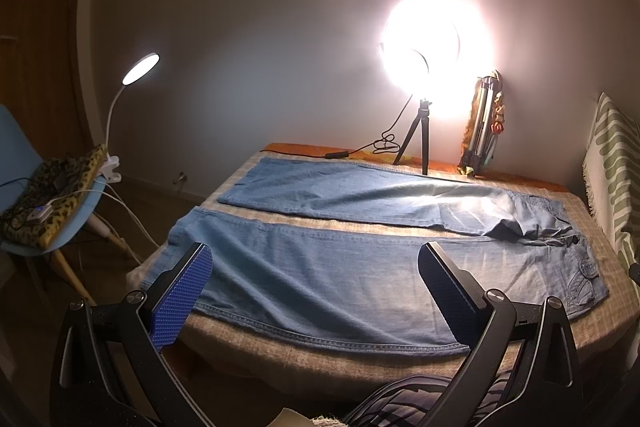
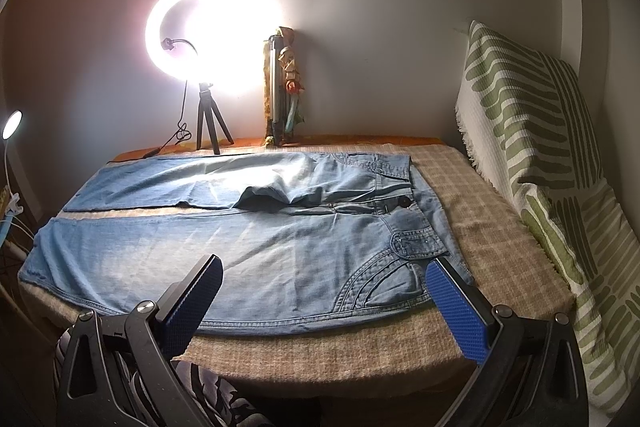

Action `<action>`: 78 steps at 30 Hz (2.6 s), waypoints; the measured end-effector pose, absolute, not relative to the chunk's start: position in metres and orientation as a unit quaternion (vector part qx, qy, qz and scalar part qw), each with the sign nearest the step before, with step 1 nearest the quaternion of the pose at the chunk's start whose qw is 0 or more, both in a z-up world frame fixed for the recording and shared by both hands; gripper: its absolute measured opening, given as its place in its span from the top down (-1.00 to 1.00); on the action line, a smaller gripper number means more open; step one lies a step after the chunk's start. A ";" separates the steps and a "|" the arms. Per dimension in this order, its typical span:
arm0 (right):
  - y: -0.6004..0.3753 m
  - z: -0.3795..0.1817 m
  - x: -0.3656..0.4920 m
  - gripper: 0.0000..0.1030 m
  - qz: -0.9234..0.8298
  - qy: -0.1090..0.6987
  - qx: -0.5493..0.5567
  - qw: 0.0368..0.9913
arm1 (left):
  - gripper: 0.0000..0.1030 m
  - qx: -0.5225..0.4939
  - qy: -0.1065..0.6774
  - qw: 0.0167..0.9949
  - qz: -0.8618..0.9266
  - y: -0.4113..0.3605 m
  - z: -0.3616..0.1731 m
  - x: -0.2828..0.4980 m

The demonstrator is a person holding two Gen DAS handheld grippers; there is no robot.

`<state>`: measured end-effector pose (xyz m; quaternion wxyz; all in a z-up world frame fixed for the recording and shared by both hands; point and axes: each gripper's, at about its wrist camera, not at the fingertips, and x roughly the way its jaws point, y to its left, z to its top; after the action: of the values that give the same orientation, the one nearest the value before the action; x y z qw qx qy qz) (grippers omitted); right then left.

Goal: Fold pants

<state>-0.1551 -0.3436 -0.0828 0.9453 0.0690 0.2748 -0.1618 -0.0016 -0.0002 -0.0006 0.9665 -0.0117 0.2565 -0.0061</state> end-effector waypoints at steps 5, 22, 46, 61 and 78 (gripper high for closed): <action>-0.344 -0.084 -0.155 -0.99 -0.162 0.275 0.069 0.945 | -0.99 -0.012 0.258 0.966 -0.006 0.002 -0.003 0.000; -0.343 -0.088 -0.154 -0.99 -0.161 0.274 0.065 0.946 | -0.99 -0.018 0.268 0.963 0.006 0.013 -0.014 0.010; -0.354 -0.047 -0.081 -0.96 -0.076 0.258 0.020 0.963 | -0.79 -0.002 0.280 0.960 0.016 0.056 -0.017 0.073; -0.367 0.008 0.074 -0.74 0.042 0.296 -0.038 0.953 | -0.42 0.021 0.312 0.950 0.001 0.075 -0.012 0.199; -0.369 -0.086 0.293 -0.58 0.131 0.386 -0.025 0.913 | -0.42 -0.015 0.413 0.911 -0.016 0.071 -0.065 0.363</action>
<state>0.2933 -0.3687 -0.0861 0.9129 -0.0253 0.3858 0.1309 0.3628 0.0705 -0.0647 0.9107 -0.0146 0.4125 -0.0157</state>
